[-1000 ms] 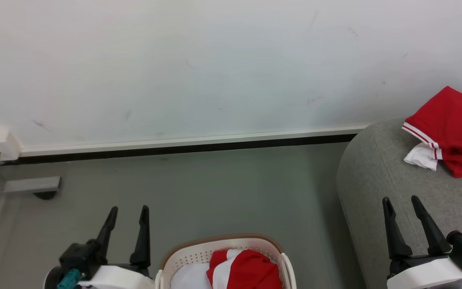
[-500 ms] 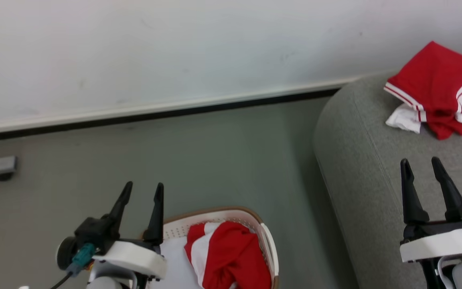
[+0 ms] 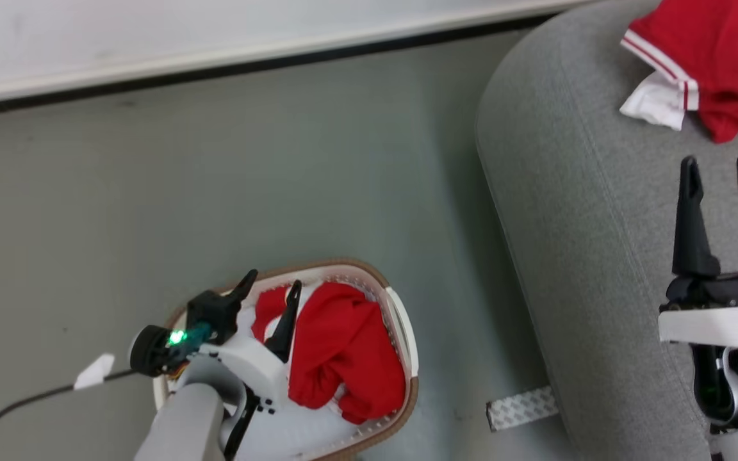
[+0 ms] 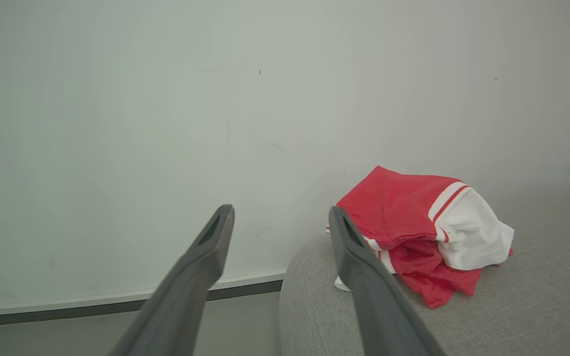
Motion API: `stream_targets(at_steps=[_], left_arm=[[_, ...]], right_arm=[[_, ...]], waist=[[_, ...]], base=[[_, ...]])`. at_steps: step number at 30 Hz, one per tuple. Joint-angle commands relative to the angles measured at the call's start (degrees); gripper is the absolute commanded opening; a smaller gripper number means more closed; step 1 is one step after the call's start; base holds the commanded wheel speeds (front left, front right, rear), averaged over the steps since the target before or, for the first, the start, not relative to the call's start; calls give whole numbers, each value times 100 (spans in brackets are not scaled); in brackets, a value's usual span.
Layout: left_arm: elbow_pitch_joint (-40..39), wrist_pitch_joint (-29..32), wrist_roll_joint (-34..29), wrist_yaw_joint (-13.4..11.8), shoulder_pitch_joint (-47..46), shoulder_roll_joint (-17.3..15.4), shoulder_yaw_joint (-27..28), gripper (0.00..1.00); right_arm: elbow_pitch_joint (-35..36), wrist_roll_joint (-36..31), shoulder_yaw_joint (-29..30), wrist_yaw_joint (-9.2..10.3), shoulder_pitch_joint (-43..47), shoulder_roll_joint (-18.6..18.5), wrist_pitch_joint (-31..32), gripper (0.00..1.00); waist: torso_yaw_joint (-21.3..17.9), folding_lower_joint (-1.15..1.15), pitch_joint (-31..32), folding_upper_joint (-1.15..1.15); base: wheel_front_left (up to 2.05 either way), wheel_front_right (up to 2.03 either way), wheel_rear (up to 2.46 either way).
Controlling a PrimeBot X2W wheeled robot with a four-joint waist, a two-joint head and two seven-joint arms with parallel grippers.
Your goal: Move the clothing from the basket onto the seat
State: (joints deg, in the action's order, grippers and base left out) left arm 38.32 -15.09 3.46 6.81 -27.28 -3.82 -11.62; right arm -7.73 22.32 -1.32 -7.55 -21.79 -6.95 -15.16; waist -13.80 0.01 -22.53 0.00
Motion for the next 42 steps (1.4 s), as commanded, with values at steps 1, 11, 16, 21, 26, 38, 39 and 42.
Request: stream_targets(at_steps=[1, 11, 16, 21, 26, 38, 39, 42], left_arm=[[293, 51, -80, 13, -244, -71, -82, 100], [1867, 341, 11, 57, -1315, -222, -636, 100], [2434, 490, 138, 58, -1685, -309, -893, 100], [2894, 613, 308, 59, -2032, -477, -1098, 100], [3233, 870, 368, 59, -2215, -567, -1330, 100], [3495, 2009, 768, 60, -2204, -803, -1976, 100], [3495, 2016, 795, 60, -2231, -818, -2017, 100], [3502, 2062, 843, 60, -2299, -894, -2140, 100]], right_arm=[[115, -2, 71, 13, -169, 58, 3, 100], [680, 236, -7, 13, -712, 242, 4, 100], [973, 256, 12, 13, -788, 276, 3, 100], [1152, 252, -72, 13, -833, 331, 3, 100], [1176, 316, -137, 13, -851, 384, 3, 100], [1081, 451, -227, 13, -892, 414, 3, 100], [1075, 455, -227, 13, -894, 415, 3, 100], [1046, 470, -250, 13, -899, 415, 3, 100]], waist=[[-143, -1, -452, 0], [-563, -1, -1406, 0], [-709, -1, -1758, 0], [-893, -1, -2040, 0], [-1097, -1, -2257, 0], [-1426, -1, -2570, 0], [-1432, -1, -2594, 0], [-1452, -1, -2669, 0]], base=[[0, 0, 0], [0, 0, 0], [0, 0, 0], [0, 0, 0], [0, 0, 0], [0, 0, 0], [0, 0, 0], [0, 0, 0]])
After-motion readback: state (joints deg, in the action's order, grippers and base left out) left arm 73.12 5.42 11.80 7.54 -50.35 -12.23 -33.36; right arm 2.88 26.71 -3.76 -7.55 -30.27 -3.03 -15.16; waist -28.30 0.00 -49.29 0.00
